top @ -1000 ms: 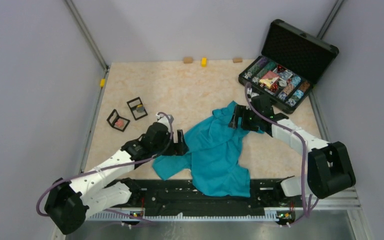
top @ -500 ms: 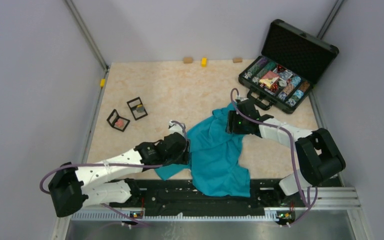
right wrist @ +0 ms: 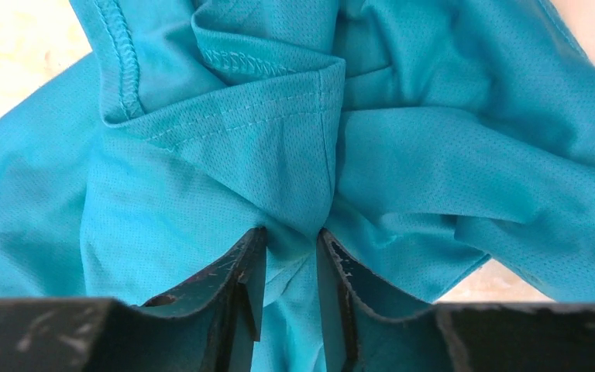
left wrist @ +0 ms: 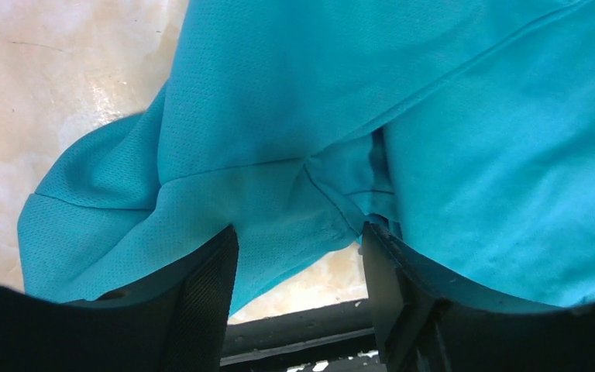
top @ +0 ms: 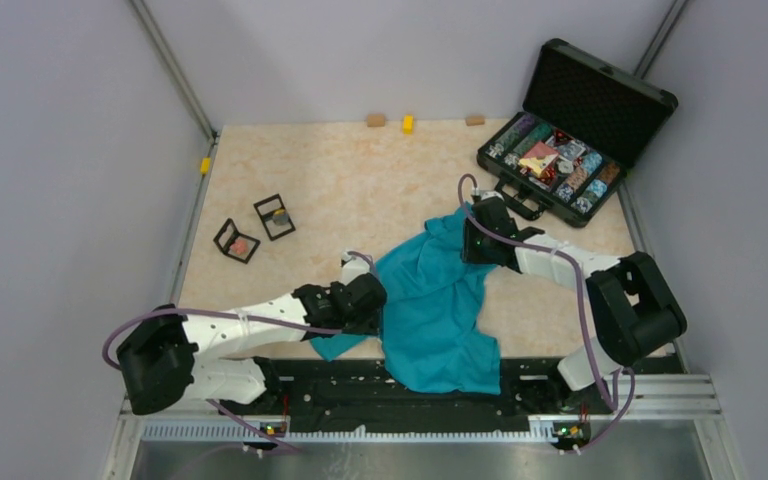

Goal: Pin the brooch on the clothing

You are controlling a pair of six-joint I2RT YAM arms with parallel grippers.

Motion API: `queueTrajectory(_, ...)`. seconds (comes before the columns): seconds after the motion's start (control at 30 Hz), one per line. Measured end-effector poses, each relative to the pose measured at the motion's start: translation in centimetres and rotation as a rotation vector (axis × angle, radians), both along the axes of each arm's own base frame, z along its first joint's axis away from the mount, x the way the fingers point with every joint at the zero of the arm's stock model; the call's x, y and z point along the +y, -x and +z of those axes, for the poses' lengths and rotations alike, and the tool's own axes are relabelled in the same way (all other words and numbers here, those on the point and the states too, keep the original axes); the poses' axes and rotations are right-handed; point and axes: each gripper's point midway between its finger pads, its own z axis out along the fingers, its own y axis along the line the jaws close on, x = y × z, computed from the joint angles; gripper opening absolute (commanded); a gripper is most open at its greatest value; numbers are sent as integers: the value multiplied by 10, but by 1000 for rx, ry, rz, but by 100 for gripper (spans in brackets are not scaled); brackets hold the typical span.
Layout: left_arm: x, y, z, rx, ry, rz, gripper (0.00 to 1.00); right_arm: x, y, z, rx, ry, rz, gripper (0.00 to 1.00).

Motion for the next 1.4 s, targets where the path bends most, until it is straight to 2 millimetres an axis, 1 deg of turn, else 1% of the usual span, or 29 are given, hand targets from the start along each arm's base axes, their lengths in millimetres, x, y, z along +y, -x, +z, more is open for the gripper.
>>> queueTrajectory(0.07,2,-1,-5,3,-21,12,57,1,-3,1,-8,0,6,22)
queueTrajectory(0.17,5,-3,-10,0,-44,32,57,5,-10,5,-25,-4,15,17)
queueTrajectory(0.33,9,-7,-15,-7,-80,47,63,9,-15,11,-47,-13,24,9)
queueTrajectory(0.47,7,-10,-15,-12,-87,50,66,10,-16,11,-50,-16,28,0)
queueTrajectory(0.6,7,-11,-14,-18,-83,51,66,11,-16,10,-49,-21,31,0)
queueTrajectory(0.87,-2,-15,-7,-43,-37,52,66,12,-16,11,-48,-25,35,0)
queueTrajectory(1.0,-3,-17,-10,-42,-42,49,52,12,-15,11,-47,-27,37,0)
queueTrajectory(1.17,-3,-15,-16,-27,-58,45,41,12,-15,11,-46,-26,37,0)
queueTrajectory(1.23,-4,-16,-16,-27,-54,45,31,12,-15,11,-46,-26,36,0)
queueTrajectory(1.33,-5,-15,-16,-26,-50,43,9,12,-15,11,-47,-26,36,0)
queueTrajectory(1.37,-6,-16,-16,-27,-48,43,3,12,-15,11,-47,-25,36,0)
queueTrajectory(1.4,-6,-16,-16,-29,-50,41,0,12,-15,11,-46,-25,36,0)
